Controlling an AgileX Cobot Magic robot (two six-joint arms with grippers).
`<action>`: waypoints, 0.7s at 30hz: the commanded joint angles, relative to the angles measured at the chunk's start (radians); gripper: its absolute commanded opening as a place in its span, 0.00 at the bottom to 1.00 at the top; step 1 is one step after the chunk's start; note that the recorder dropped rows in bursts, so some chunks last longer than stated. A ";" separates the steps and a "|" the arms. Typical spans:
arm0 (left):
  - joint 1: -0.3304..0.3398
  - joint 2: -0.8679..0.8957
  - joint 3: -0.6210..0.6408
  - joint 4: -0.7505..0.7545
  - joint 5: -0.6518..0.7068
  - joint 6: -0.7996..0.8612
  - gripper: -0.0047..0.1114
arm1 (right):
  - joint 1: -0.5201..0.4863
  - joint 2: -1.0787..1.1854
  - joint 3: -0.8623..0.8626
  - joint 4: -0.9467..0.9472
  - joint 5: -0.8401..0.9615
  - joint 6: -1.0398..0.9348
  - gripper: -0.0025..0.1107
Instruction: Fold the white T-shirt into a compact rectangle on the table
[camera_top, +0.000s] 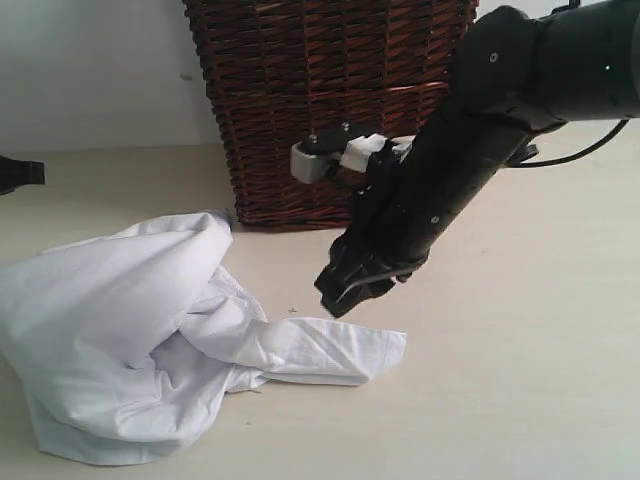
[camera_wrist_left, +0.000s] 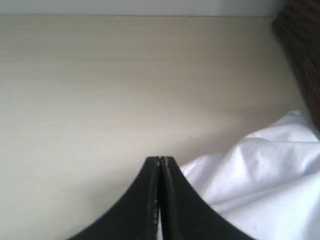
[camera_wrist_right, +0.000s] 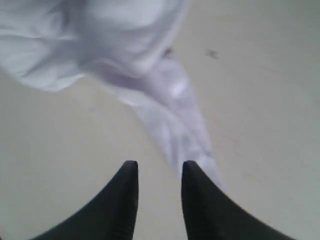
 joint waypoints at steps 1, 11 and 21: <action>0.002 0.001 0.001 -0.002 -0.016 -0.007 0.04 | 0.052 0.032 0.025 0.086 -0.046 -0.164 0.39; 0.002 0.001 -0.022 -0.002 -0.227 -0.003 0.04 | 0.114 0.181 0.025 0.013 -0.208 -0.163 0.48; 0.002 0.001 -0.030 -0.002 -0.320 -0.002 0.04 | 0.114 0.165 0.023 -0.094 -0.165 -0.113 0.02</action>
